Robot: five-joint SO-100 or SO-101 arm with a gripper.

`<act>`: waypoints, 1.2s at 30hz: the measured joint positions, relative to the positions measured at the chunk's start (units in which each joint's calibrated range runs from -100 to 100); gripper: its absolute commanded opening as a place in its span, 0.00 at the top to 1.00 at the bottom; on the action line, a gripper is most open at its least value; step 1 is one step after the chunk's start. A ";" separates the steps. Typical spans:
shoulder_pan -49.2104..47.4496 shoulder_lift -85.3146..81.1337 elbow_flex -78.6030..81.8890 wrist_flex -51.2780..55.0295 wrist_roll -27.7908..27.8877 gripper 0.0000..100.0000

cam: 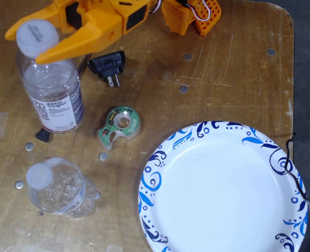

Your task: Move the bottles to the plate

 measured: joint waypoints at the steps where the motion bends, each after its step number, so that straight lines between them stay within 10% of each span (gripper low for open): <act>1: -1.37 -1.01 -0.99 0.85 0.05 0.84; 22: -42.66 -18.54 -6.65 28.26 -0.36 0.85; 36: -47.49 -6.80 -4.95 19.91 -0.52 0.96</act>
